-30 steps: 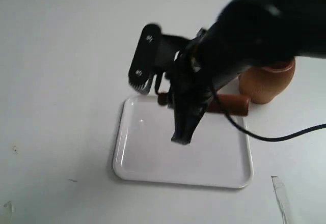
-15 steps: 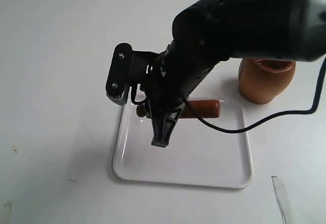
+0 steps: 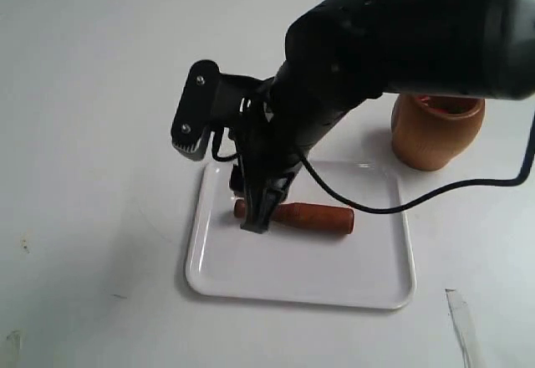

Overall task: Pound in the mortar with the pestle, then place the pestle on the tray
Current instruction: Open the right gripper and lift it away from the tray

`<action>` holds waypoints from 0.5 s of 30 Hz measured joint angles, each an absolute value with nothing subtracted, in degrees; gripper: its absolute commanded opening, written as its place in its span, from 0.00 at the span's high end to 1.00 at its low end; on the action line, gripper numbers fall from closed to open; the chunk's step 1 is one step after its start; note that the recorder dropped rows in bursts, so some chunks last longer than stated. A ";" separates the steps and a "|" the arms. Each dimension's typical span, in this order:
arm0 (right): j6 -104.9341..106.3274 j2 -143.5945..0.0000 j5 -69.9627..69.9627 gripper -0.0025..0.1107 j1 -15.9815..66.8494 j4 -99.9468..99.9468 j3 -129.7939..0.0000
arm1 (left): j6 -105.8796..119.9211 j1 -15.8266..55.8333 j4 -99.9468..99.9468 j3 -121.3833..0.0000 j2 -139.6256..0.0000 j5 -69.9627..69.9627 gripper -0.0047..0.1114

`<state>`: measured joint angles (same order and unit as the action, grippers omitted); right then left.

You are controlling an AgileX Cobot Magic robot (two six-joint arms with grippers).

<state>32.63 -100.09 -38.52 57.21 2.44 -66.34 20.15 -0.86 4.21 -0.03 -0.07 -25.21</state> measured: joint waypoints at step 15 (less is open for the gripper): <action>-4.78 -81.64 -22.85 0.98 57.21 -29.99 -64.89 | 20.15 -0.86 4.21 -0.03 -0.07 -25.21 0.96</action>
<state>-4.78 -81.64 -22.85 57.21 -29.99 -64.89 20.15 -0.86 4.21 -0.03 -0.07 -25.21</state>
